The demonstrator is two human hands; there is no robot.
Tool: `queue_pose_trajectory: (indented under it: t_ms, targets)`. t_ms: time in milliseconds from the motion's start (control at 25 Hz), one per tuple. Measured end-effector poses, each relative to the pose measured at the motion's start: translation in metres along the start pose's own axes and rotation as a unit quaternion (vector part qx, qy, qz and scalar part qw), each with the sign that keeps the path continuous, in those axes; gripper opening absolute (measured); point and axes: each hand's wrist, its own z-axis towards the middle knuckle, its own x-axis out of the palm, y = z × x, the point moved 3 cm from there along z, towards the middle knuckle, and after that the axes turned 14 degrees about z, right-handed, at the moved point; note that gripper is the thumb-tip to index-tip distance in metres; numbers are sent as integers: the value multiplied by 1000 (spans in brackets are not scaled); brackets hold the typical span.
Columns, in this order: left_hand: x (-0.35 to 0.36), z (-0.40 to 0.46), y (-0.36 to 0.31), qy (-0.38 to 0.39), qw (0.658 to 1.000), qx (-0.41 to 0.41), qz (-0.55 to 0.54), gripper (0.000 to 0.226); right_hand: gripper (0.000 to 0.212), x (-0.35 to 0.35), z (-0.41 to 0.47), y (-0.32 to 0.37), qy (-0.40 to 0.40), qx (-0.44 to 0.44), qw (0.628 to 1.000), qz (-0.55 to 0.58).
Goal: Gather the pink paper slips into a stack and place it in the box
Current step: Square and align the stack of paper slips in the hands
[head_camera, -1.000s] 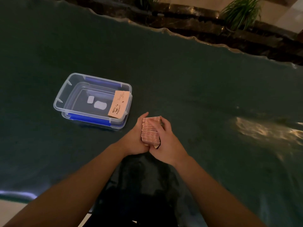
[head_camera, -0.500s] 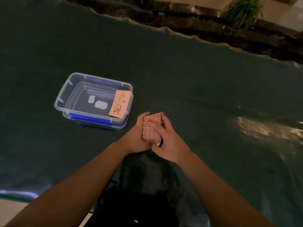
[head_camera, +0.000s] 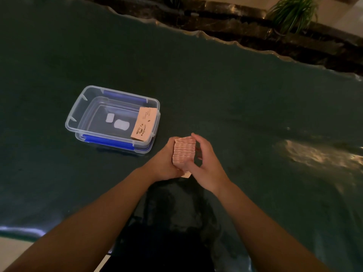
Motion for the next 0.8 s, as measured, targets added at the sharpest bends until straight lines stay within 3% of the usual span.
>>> queue_pose_trajectory:
  t_ms: [200, 360, 560, 800]
  targets:
    - [1, -1, -1, 11, 1000, -2, -8, 105, 43, -6, 14, 19, -76, -91, 989, -89]
    - [1, -3, -3, 8, 1000, -8, -3, 105, 18, 0, 35, 38, -45, -127, 965, -226]
    - [-1, -2, 0, 22, 999, -25, 9, 105, 11, -3, 36, 50, -44, -195, 944, -263]
    - [-2, -1, -1, 37, 999, -35, 12, 103, 14, -28, 26, 80, -17, -153, 963, -222]
